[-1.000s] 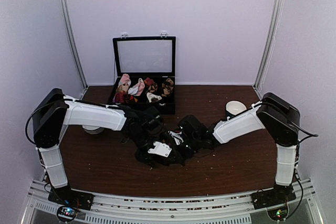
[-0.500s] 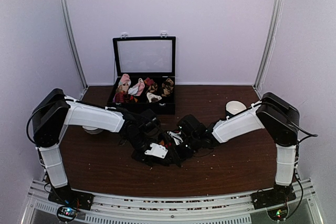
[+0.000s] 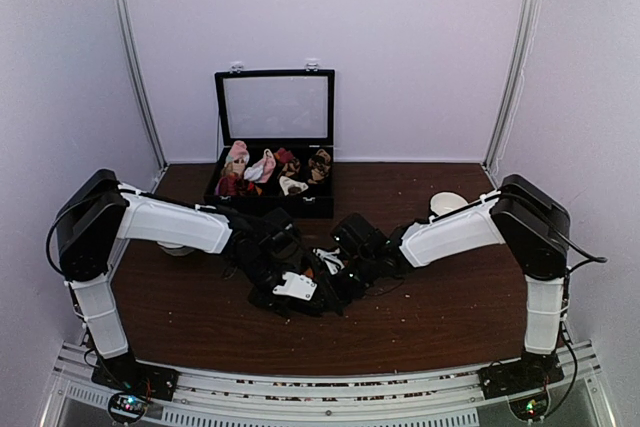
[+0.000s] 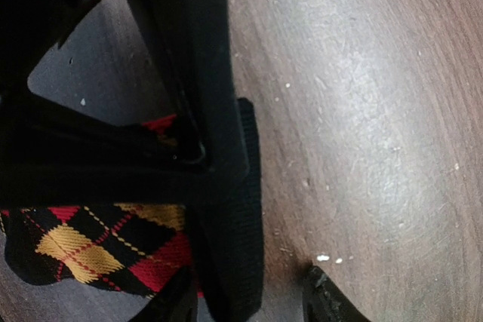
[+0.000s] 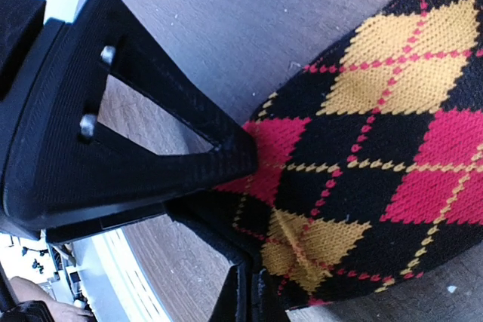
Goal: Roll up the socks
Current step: Roll the sock at the center of the board.
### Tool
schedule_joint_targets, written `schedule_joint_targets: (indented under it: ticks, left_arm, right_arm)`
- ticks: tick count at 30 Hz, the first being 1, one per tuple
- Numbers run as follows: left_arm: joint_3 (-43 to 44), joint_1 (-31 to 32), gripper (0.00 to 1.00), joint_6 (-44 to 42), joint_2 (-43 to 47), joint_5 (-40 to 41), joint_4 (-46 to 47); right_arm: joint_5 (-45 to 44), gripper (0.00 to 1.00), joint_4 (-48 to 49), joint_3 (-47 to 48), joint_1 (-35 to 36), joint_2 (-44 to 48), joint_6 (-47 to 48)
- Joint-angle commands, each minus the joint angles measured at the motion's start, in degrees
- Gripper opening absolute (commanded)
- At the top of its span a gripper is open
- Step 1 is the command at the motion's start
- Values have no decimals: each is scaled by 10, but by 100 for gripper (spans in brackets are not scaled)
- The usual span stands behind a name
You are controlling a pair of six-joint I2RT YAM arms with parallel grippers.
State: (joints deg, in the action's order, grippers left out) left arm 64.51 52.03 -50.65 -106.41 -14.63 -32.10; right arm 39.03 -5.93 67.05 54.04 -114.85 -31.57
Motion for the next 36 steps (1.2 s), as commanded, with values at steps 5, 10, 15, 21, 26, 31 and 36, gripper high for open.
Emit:
schedule_joint_targets:
  ticks: [5,10,15,21,26,31,36]
  left_arm:
    - [-9,0,53,11,-5,-17,6]
    - [0,1,54,13,-11,-23,3]
    - [3,1,54,15,-9,-21,3]
    - [-6,1,58,19,13,-24,31]
    - [5,2,63,38,34,-20,52]
    - [-23,1,64,34,102,6,67]
    - [-44,1,64,16,162,-12,36]
  right_arm:
    - [-5,0,-33,35,14,-21,18]
    - [2,0,-55,69,15,-41,34]
    - [6,0,-60,63,7,-71,32]
    - [3,0,-50,33,-2,-95,22]
    - [-4,0,-50,18,-6,-103,6]
    - [-21,0,-62,14,-7,-102,-1]
    - [-19,0,-69,22,-9,-118,-14]
